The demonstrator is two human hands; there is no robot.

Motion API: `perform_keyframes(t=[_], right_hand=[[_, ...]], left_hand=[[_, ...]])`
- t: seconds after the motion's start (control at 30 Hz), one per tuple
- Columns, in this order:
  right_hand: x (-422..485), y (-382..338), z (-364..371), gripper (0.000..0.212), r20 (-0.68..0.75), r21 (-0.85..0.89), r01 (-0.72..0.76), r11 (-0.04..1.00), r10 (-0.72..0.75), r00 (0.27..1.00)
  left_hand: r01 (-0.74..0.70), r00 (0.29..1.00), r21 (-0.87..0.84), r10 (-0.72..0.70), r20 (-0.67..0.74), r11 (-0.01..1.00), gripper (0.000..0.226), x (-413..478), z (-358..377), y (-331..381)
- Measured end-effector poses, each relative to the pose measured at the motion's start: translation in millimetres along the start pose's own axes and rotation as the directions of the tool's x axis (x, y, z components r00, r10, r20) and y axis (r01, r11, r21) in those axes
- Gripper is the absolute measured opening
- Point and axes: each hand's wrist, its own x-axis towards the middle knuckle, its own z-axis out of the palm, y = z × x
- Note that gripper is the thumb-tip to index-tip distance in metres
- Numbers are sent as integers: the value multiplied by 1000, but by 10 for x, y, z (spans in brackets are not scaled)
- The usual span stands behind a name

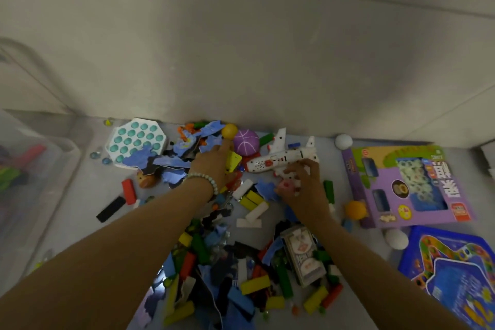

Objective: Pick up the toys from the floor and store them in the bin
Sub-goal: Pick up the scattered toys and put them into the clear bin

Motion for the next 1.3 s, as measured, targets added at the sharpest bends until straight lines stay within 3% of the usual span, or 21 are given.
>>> perform_keyframes(t=[0.13, 0.23, 0.3, 0.37, 0.43, 0.5, 0.53, 0.57, 0.6, 0.67, 0.73, 0.77, 0.93, 1.1, 1.13, 1.2, 1.3], right_hand=[[37, -9, -39, 37, 9, 41, -41, 998, 41, 999], [15, -1, -101, 37, -29, 244, -96, 965, 107, 994], [-2, 9, -151, 36, 3, 444, -172, 879, 191, 982], [-9, 7, -194, 32, 99, 651, -308, 694, 324, 941], [-2, 2, -206, 25, 289, 806, -453, 382, 413, 863], [15, -20, -249, 21, 455, 840, -536, 82, 430, 780], [17, -27, -279, 18, 500, 826, -563, 28, 424, 755], [19, -46, -313, 15, 524, 801, -596, 53, 422, 740], [19, -50, -345, 14, 517, 760, -631, 153, 446, 731], [6, 47, -397, 24, 381, 567, -616, 546, 489, 784], [-26, 182, -453, 23, 225, 281, -395, 875, 340, 913], [-45, 248, -477, 20, 205, 145, -303, 942, 271, 941], [-191, 402, -484, 51, 301, -302, -253, 919, 344, 890], [-149, 298, -364, 53, 336, -387, -121, 914, 262, 905], [-109, 252, -332, 51, 321, -325, -133, 936, 242, 915], [-1, 99, -274, 46, 276, -37, -253, 967, 253, 927], [219, -192, -201, 33, 230, 376, -335, 864, 263, 937]], left_hand=[[-45, 992, -147, 27, -120, 988, 83, -58, -86, -47], [-110, 980, -405, 31, -197, 907, 66, -80, -165, -40], [-119, 972, -565, -19, -232, 816, 46, -91, -172, 6], [-75, 975, -660, -84, -206, 747, 35, -119, -153, 41], [-39, 981, -714, -108, -159, 699, 30, -150, -119, 61], [-9, 988, -735, -107, -110, 678, 30, -176, -78, 79], [7, 991, -733, -105, -88, 680, 30, -192, -59, 86], [20, 993, -727, -100, -67, 686, 31, -212, -37, 94], [44, 994, -718, -101, -36, 695, 34, -221, -14, 98], [110, 992, -683, -124, 28, 722, 57, -225, 15, 104], [123, 991, -680, -126, 45, 723, 65, -227, 31, 124], [110, 992, -697, -124, 31, 709, 58, -229, 27, 144], [138, 983, -714, -184, 13, 686, 37, -176, 27, 220], [185, 971, -739, -238, 34, 648, 37, -126, 7, 230], [193, 969, -738, -243, 40, 647, 41, -108, -2, 218], [193, 970, -740, -241, 43, 644, 53, -56, -22, 193], [195, 968, -811, -240, 69, 552, 59, 18, -59, 165]])
